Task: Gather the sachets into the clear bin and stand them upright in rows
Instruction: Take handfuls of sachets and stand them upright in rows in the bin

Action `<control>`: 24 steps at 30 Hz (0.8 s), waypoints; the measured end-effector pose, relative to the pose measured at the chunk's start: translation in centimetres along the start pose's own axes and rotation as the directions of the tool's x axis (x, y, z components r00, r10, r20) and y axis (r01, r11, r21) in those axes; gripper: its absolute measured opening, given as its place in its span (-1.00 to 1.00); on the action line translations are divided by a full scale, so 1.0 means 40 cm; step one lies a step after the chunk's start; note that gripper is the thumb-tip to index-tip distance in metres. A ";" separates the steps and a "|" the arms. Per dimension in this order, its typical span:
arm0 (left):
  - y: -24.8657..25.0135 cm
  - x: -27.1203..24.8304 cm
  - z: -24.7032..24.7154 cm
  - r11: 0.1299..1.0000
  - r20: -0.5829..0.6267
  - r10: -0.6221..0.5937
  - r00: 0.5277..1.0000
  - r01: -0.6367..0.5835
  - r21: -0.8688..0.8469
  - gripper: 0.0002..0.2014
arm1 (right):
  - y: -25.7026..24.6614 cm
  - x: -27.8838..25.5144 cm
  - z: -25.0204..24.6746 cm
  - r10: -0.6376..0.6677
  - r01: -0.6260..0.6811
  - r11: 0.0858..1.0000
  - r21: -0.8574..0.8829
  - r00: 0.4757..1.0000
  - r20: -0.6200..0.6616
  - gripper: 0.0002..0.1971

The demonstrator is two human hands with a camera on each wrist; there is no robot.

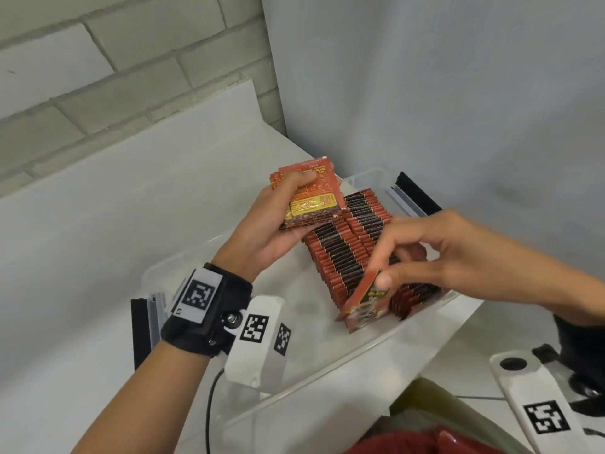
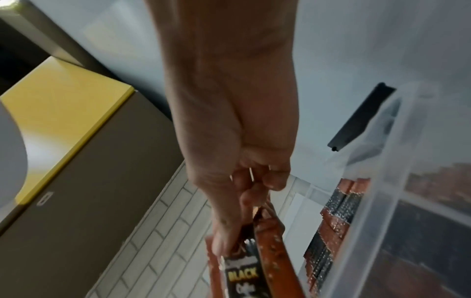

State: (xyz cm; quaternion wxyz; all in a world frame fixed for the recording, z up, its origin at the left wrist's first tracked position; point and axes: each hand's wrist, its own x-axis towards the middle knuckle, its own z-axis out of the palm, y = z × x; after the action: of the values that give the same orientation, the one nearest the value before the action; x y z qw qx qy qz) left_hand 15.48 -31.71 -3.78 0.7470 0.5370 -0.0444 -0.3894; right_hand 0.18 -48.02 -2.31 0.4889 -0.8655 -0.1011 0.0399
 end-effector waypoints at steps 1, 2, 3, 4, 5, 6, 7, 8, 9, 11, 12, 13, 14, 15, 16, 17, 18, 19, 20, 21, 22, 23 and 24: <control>-0.001 0.000 -0.001 1.000 -0.003 -0.006 1.000 0.006 -0.005 -0.59 | 0.000 0.002 0.006 -0.001 0.003 0.997 -0.073 1.000 0.030 -0.91; -0.003 0.001 -0.001 1.000 -0.006 -0.014 1.000 0.014 -0.015 -0.59 | 0.005 0.006 0.014 -0.002 0.010 0.989 -0.144 0.998 0.059 -0.92; -0.004 0.001 -0.001 0.999 -0.007 -0.022 1.000 0.022 -0.023 -0.60 | 0.011 0.009 0.023 -0.004 0.022 0.978 -0.206 0.996 0.086 -0.92; -0.006 0.002 -0.002 0.999 -0.007 -0.027 1.000 0.027 -0.025 -0.61 | 0.021 0.013 0.031 -0.007 0.034 0.967 -0.251 0.994 0.110 -0.93; -0.007 0.003 -0.002 0.999 -0.005 -0.029 1.000 0.029 -0.020 -0.63 | 0.028 0.017 0.039 -0.005 0.041 0.960 -0.277 0.992 0.130 -0.94; -0.008 0.002 -0.002 1.000 -0.002 -0.029 1.000 0.028 -0.012 -0.68 | 0.034 0.021 0.046 0.002 0.042 0.955 -0.295 0.989 0.148 -0.95; -0.008 0.002 -0.003 1.000 0.001 -0.027 1.000 0.027 -0.005 -0.75 | 0.038 0.023 0.052 0.012 0.042 0.949 -0.312 0.986 0.169 -0.95; -0.009 0.002 -0.003 1.000 0.001 -0.025 1.000 0.025 0.002 -0.82 | 0.042 0.025 0.057 0.022 0.043 0.942 -0.332 0.981 0.191 -0.95; -0.010 0.003 -0.004 1.000 0.000 -0.022 1.000 0.022 0.010 -0.87 | 0.045 0.027 0.062 0.031 0.047 0.934 -0.354 0.977 0.212 -0.95; -0.011 0.004 -0.004 1.000 -0.001 -0.014 1.000 0.014 0.026 -0.90 | 0.049 0.030 0.072 0.034 0.064 0.917 -0.394 0.971 0.235 -0.95; -0.012 0.004 -0.004 0.999 0.003 -0.009 1.000 0.009 0.036 -0.89 | 0.050 0.032 0.074 0.033 0.067 0.912 -0.406 0.972 0.234 -0.96; -0.013 0.006 -0.004 0.999 0.007 -0.005 1.000 0.005 0.046 -0.87 | 0.050 0.034 0.076 0.032 0.067 0.909 -0.412 0.973 0.229 -0.96; -0.014 0.007 -0.005 0.999 0.012 -0.002 1.000 0.001 0.053 -0.85 | 0.050 0.036 0.077 0.034 0.064 0.908 -0.414 0.974 0.225 -0.92; -0.016 0.008 -0.005 0.998 0.016 0.001 1.000 -0.002 0.058 -0.83 | 0.051 0.038 0.077 0.034 0.064 0.909 -0.412 0.974 0.226 -0.86; -0.017 0.008 -0.004 0.998 0.019 0.004 1.000 -0.005 0.062 -0.81 | 0.051 0.039 0.078 0.032 0.065 0.912 -0.405 0.973 0.229 -0.80; -0.018 0.008 -0.005 0.998 0.021 0.008 1.000 -0.010 0.066 -0.79 | 0.051 0.041 0.078 0.032 0.064 0.917 -0.395 0.972 0.232 -0.78; -0.020 0.010 -0.005 0.997 0.025 0.011 1.000 -0.013 0.073 -0.77 | 0.050 0.042 0.079 0.036 0.058 0.922 -0.382 0.972 0.234 -0.78; -0.021 0.010 -0.005 0.997 0.030 0.014 0.999 -0.016 0.079 -0.76 | 0.050 0.043 0.078 0.044 0.046 0.930 -0.366 0.971 0.234 -0.79; -0.021 0.010 -0.006 0.996 0.039 0.017 0.999 -0.020 0.082 -0.76 | 0.049 0.043 0.076 0.052 0.033 0.937 -0.348 0.971 0.232 -0.81; -0.021 0.010 -0.005 0.996 0.050 0.021 0.999 -0.025 0.081 -0.76 | 0.048 0.043 0.073 0.061 0.018 0.943 -0.333 0.972 0.226 -0.82; -0.020 0.010 -0.005 0.996 0.063 0.026 0.998 -0.031 0.080 -0.74 | 0.046 0.042 0.067 0.071 -0.001 0.948 -0.318 0.975 0.209 -0.83; -0.021 0.009 -0.004 0.996 0.077 0.029 0.997 -0.035 0.079 -0.71 | 0.042 0.041 0.059 0.080 -0.024 0.954 -0.298 0.981 0.175 -0.84; -0.021 0.008 -0.004 0.996 0.091 0.033 0.995 -0.041 0.081 -0.69 | 0.037 0.040 0.050 0.087 -0.050 0.963 -0.267 0.988 0.127 -0.87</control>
State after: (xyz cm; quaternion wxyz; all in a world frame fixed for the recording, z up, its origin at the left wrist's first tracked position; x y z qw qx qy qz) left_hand 15.35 -31.91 -4.64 0.7285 0.5486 -0.1038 -0.3968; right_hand 1.60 -46.77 -4.58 0.3601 -0.9208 -0.1090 0.1027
